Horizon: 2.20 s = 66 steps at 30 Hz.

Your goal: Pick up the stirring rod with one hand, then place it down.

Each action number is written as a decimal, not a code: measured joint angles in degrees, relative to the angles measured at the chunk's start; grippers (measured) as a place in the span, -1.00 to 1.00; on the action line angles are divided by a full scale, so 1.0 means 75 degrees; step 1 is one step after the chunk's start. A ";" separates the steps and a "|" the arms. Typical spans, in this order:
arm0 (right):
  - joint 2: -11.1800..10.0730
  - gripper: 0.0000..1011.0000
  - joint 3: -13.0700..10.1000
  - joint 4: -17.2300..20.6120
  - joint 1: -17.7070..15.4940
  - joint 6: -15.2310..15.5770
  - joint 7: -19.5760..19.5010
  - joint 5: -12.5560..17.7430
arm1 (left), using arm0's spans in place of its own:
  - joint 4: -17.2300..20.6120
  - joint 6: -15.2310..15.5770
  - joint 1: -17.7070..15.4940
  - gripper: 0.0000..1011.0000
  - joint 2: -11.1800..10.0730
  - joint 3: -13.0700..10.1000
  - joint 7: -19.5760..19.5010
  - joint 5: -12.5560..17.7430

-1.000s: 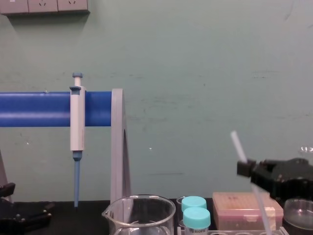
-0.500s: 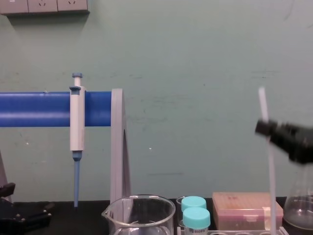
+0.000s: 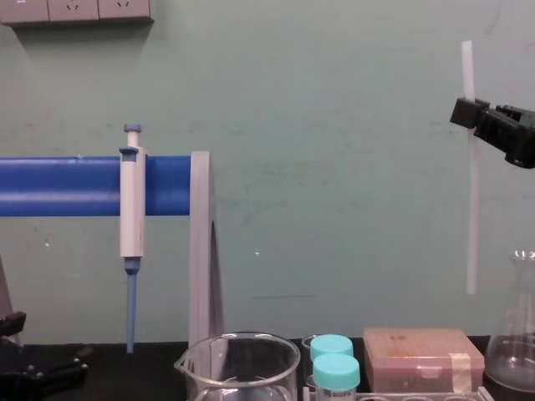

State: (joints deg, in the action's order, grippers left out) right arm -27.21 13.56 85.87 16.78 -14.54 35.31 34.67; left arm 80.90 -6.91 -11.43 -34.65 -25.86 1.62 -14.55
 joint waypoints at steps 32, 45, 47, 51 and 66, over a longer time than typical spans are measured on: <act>-0.0055 -0.86 0.0083 0.0117 -0.0098 0.0159 -0.0117 -0.0067 | 0.0000 0.0000 -0.0001 0.98 0.0000 0.0000 0.0000 0.0000; -0.0083 -0.86 0.0098 0.0111 -0.0104 0.0179 -0.0103 -0.0053 | 0.0000 0.0000 0.0000 0.98 0.0000 0.0000 0.0000 0.0000; -0.0084 -0.86 0.0101 0.0106 -0.0104 0.0179 -0.0098 -0.0047 | 0.0000 0.0000 0.0000 0.98 0.0000 0.0001 0.0000 0.0000; -0.0090 -0.86 0.0110 0.0093 -0.0103 0.0181 -0.0090 -0.0039 | 0.0000 0.0000 -0.0001 0.98 0.0000 0.0000 0.0000 0.0000; -0.0112 -0.86 0.0136 0.0064 -0.0091 0.0199 -0.0036 -0.0014 | 0.0000 0.0000 -0.0001 0.98 0.0000 0.0000 0.0000 0.0000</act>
State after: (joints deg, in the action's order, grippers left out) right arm -28.05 14.57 86.35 16.09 -13.05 35.04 34.57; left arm 80.90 -6.91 -11.43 -34.65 -25.86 1.62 -14.55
